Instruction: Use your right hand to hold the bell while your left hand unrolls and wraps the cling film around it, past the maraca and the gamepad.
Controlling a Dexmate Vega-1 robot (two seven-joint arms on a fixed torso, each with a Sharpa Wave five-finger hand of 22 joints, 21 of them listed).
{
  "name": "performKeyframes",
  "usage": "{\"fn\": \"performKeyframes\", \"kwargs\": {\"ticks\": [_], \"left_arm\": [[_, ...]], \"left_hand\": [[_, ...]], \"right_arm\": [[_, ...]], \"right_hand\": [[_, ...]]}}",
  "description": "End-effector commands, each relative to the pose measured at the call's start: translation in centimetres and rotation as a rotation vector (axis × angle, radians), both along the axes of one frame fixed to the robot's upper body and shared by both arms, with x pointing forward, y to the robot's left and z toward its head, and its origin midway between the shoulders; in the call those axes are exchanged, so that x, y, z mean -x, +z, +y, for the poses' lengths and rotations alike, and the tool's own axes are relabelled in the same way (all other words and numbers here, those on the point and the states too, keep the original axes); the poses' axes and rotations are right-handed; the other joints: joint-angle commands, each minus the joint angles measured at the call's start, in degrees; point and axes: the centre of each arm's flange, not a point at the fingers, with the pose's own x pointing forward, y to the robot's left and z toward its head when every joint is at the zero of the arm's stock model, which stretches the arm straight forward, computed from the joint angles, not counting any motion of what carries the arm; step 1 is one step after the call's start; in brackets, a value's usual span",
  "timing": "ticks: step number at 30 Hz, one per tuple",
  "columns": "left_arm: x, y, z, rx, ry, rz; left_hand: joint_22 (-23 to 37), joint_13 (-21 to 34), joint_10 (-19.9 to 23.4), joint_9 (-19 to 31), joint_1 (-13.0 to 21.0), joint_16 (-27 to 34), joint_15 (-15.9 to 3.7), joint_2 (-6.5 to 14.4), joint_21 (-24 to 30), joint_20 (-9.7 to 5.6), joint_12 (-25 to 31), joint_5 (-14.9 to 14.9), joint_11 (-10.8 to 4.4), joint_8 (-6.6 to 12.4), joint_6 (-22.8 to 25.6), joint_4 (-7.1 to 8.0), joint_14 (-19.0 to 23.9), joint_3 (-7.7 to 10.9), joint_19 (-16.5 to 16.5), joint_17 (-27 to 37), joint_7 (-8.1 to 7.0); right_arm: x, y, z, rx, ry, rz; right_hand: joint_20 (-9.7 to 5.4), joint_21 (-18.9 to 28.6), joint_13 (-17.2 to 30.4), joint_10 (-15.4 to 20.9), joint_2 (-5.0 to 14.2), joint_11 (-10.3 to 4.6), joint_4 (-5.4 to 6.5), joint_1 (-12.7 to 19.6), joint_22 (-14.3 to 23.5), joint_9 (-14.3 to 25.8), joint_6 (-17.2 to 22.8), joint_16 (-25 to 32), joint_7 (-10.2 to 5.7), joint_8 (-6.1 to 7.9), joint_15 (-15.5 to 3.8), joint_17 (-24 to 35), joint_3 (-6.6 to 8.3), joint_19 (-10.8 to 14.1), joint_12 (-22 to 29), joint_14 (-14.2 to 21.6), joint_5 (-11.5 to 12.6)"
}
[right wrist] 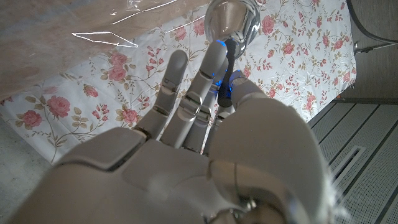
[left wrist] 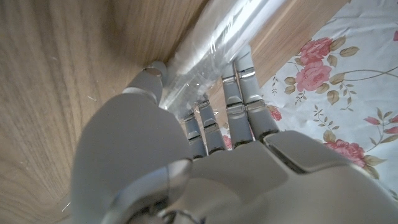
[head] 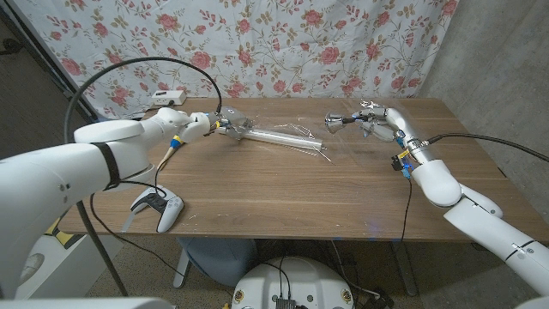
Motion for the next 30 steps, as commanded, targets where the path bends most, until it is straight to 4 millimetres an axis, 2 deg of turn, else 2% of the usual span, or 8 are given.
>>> {"fn": "performKeyframes", "kwargs": {"ticks": [1,3,7,10,16,21,24,30], "left_arm": [[0.1,-4.1,1.0,0.278,-0.004,0.111],[0.2,-4.1,1.0,0.318,-0.013,0.125],[0.7,-4.3,0.7,0.354,-0.054,0.136],[1.4,-4.2,0.2,0.384,-0.109,0.128],[2.2,-4.0,-0.3,0.521,-0.15,0.126],[2.9,-3.7,-1.0,0.562,-0.181,0.107],[3.1,-3.7,-0.9,0.656,-0.196,0.112],[3.6,-3.4,-1.6,0.659,-0.227,0.103]], "left_hand": [[0.3,21.6,11.6,12.7,3.9,2.7,-19.77,2.4,1.6,-9.53,14.5,1.1,-9.8,13.65,5.9,-0.15,20.5,-0.31,9.6,11.3,-3.99],[0.3,22.1,11.6,13.8,4.5,2.9,-19.74,2.4,2.3,-9.5,14.6,1.7,-9.71,14.6,6.9,-0.16,20.6,-0.31,9.4,11.7,-3.86],[0.3,22.7,11.5,14.4,4.9,2.9,-19.74,2.3,2.9,-9.34,14.9,2.1,-9.59,15.05,7.4,-0.17,20.6,-0.33,9.3,11.9,-4.07],[0.3,22.6,11.8,14.3,5.1,3.0,-19.7,2.5,3.5,-9.23,14.7,2.4,-9.42,15.03,7.9,0.02,20.8,-0.41,9.0,12.0,-3.59],[0.6,22.9,10.9,12.7,4.5,2.8,-19.61,3.9,4.7,-8.78,14.3,1.8,-8.41,13.96,8.2,0.88,20.0,-0.83,7.3,12.5,-2.16],[0.5,22.0,11.2,11.9,4.6,2.6,-19.63,4.2,5.4,-8.67,13.7,1.2,-7.74,13.56,8.9,0.75,19.5,-0.97,6.8,12.7,-2.06],[0.3,22.2,11.3,11.8,4.6,2.5,-19.62,4.3,5.8,-8.56,13.8,0.9,-7.99,13.52,9.1,0.64,19.4,-1.01,6.6,12.7,-1.97],[0.0,22.7,10.8,12.0,4.7,2.2,-19.6,4.5,6.3,-8.46,13.8,0.5,-7.82,13.43,9.0,0.57,19.2,-0.97,6.3,12.6,-1.83]], "right_arm": [[0.1,0.3,0.1,0.006,0.003,-0.006],[0.1,0.3,0.1,0.006,0.004,-0.007],[0.1,0.4,0.1,0.008,0.006,-0.011],[0.1,0.5,0.1,0.01,0.006,-0.014],[0.2,0.5,0.0,0.008,0.004,-0.017],[0.3,0.5,-0.1,0.005,0.005,-0.02],[0.3,0.5,-0.1,0.001,0.002,-0.021],[0.4,0.5,-0.2,0.0,0.0,-0.023]], "right_hand": [[-8.83,0.2,0.2,0.2,-0.06,-0.38,0.09,-0.3,0.1,0.1,0.5,-0.1,-0.06,-0.08,-0.04,0.2,0.52,0.0,0.0,0.5,0.3],[-8.83,0.2,0.1,0.3,-0.06,-0.42,0.08,-0.3,0.1,0.1,0.6,-0.1,-0.33,-0.03,-0.03,0.2,0.54,0.0,0.0,0.5,0.3],[-8.83,0.2,0.1,0.4,-0.04,-0.27,0.09,-0.4,0.1,0.1,0.6,-0.1,-0.54,-0.04,-0.03,0.2,0.55,0.0,0.0,0.5,0.3],[-8.84,0.2,0.3,0.3,-0.02,-0.44,0.12,-0.4,0.1,0.1,0.6,-0.2,-0.56,-0.05,-0.03,0.1,0.56,0.0,0.0,0.5,0.3],[-8.83,0.2,0.3,0.3,-0.08,-0.36,0.1,-0.4,0.1,0.1,0.6,-0.2,-0.57,-0.06,-0.03,0.2,0.56,0.0,-0.1,0.4,0.3],[-8.83,0.2,0.3,0.2,-0.06,-0.41,0.12,-0.4,0.1,0.1,0.7,-0.2,-0.63,-0.04,-0.02,0.2,0.59,0.0,-0.1,0.4,0.3],[-8.83,0.2,0.2,0.3,-0.05,-0.43,0.11,-0.4,0.1,0.1,0.7,-0.3,-0.61,-0.05,-0.04,0.1,0.6,0.0,-0.2,0.3,0.3],[-8.82,0.2,0.3,0.3,-0.05,-0.45,0.15,-0.5,0.1,0.1,0.6,-0.3,-0.64,-0.06,-0.01,0.2,0.63,0.0,-0.2,0.4,0.3]]}}
